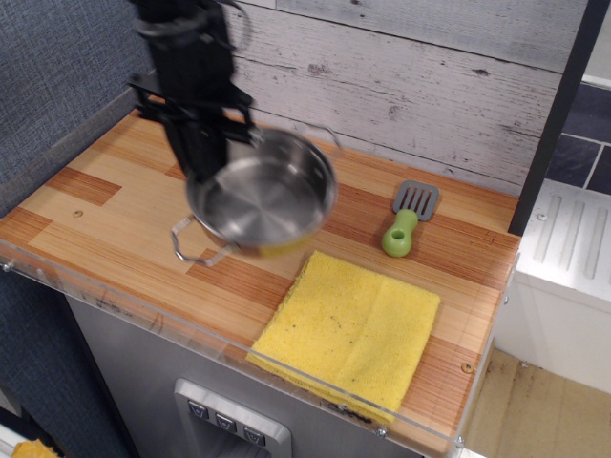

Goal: Pick up the pot and place it in front of the sushi

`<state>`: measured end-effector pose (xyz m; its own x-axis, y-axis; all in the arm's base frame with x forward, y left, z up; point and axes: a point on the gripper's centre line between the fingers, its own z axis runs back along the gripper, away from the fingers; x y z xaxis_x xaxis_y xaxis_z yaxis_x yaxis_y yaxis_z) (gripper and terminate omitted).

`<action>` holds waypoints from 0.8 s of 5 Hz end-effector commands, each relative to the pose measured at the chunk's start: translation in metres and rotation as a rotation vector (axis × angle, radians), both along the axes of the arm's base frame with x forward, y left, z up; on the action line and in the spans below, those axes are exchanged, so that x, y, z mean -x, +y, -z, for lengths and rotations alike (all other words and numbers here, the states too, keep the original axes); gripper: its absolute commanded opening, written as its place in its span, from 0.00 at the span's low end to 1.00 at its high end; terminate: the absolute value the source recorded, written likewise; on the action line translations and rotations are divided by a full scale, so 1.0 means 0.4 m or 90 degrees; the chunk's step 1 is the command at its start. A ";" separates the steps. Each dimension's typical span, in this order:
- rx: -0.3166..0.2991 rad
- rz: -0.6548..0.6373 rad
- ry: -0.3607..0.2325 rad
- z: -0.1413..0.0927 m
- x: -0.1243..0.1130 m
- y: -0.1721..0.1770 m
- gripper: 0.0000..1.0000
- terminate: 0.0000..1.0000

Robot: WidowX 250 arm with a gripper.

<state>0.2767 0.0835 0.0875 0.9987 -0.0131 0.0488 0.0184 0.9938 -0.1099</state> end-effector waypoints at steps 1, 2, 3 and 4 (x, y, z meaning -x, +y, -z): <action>-0.035 -0.137 0.026 0.036 0.066 0.263 0.00 0.00; -0.036 -0.168 0.042 0.060 0.063 0.330 0.00 0.00; -0.045 -0.185 0.062 0.081 0.049 0.365 0.00 0.00; -0.045 -0.183 0.072 0.098 0.042 0.359 0.00 0.00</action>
